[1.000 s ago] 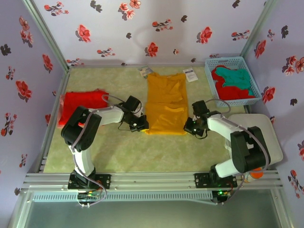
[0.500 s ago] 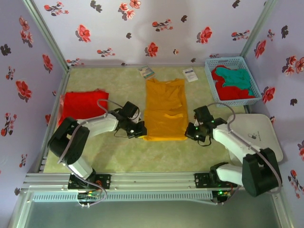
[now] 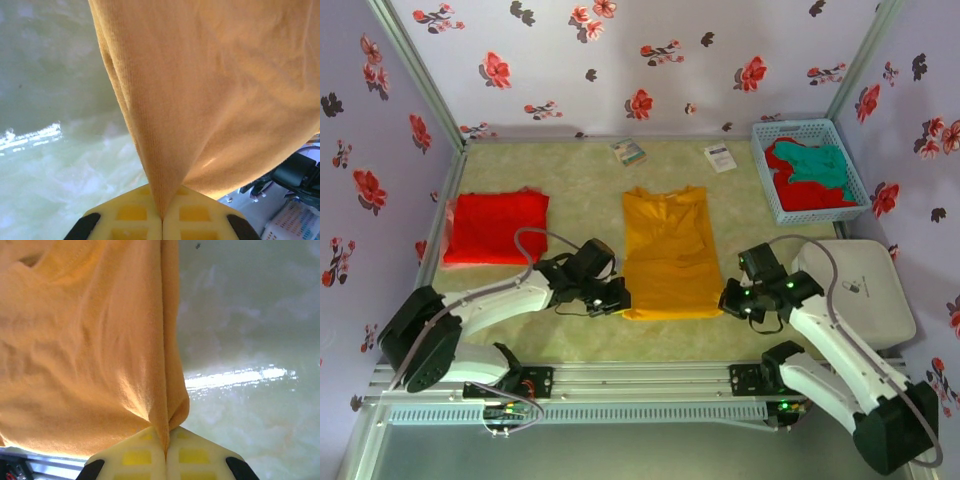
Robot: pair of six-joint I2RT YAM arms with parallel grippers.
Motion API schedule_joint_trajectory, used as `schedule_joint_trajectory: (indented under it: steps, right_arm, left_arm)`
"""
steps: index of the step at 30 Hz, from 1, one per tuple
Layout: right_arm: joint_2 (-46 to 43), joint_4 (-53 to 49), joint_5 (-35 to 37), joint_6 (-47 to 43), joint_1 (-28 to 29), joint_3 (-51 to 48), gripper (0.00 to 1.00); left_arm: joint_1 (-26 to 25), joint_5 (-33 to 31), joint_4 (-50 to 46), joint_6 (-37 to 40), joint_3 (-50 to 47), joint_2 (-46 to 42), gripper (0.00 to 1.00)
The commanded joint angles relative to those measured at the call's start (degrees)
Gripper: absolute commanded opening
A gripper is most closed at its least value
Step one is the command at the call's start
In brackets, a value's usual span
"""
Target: Fold and stack the t-shirts
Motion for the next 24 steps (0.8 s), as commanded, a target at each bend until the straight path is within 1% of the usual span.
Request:
schedule_joint_trajectory:
  steps: [1,6,8,11,14,18,24]
  right_arm:
    - [-2.32,-6.83,2.19,3.8,0.3,3.99,0.0]
    - [-1.77,-7.87,3.87,4.02,0.31,7.0,0.0]
    - [-1.34,-6.83,3.92,4.5,0.3,7.44,0.0]
    - [-1.31,-3.82,3.55,5.85,0.3,7.95,0.0]
    - [-0.08,-1.61,3.61,6.39,0.3,9.33,0.0]
    - [3.83,0.2,4.06,5.38,0.21,12.42,0.0]
    - [9.1,0.58,6.51,4.07,0.21,17.73,0.0]
  left_arm:
    - [-0.63,-3.23,-4.87,-3.91,1.14,-3.33,0.0]
    - [-0.49,-6.28,-8.48,-2.38,3.16,-7.62,0.0]
    - [0.05,-7.52,-10.82,-2.36,4.96,-7.67,0.0]
    - [0.42,-7.42,-11.45,0.22,7.47,-6.9,0.0]
    - [1.73,-5.8,-10.51,0.42,9.02,-5.35,0.0]
    - [4.55,-2.87,-10.23,-0.3,10.64,-2.89,0.0]
    - [7.74,-2.33,-13.93,1.32,16.06,-0.2,0.0]
